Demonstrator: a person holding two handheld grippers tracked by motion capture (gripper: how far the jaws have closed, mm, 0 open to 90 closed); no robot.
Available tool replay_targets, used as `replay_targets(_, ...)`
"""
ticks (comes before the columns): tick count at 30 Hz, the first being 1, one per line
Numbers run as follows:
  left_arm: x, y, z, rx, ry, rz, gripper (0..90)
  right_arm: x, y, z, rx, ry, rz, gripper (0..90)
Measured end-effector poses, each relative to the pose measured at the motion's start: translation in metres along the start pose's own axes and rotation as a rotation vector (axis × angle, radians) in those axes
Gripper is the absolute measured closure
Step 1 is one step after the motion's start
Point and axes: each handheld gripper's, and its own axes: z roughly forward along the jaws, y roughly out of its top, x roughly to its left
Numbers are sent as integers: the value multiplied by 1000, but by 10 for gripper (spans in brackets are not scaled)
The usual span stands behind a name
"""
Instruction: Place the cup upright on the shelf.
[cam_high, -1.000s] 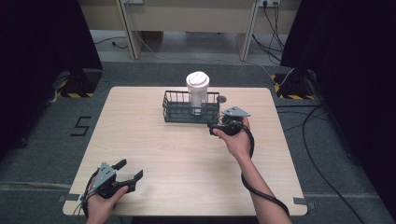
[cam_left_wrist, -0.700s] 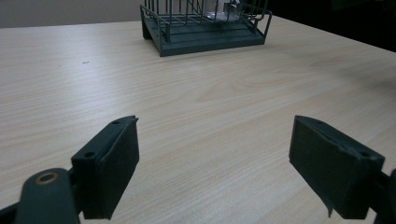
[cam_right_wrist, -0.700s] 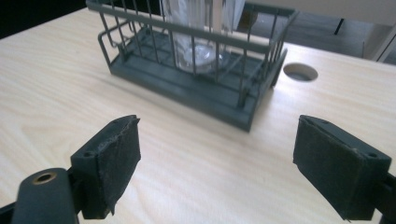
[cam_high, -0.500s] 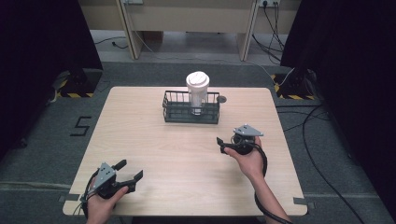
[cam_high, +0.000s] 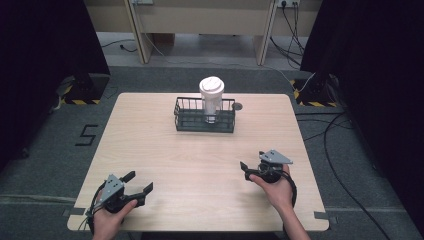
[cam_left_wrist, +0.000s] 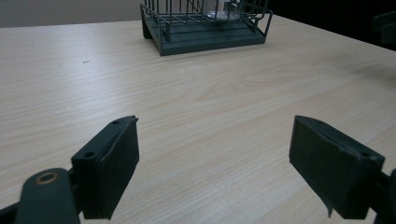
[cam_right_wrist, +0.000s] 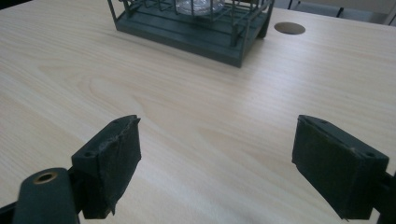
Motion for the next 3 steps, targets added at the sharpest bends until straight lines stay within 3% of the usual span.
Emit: replay_targets(3, 0, 0, 0, -1, 1, -2, 156, -1, -6, -4, 4, -3, 6, 162)
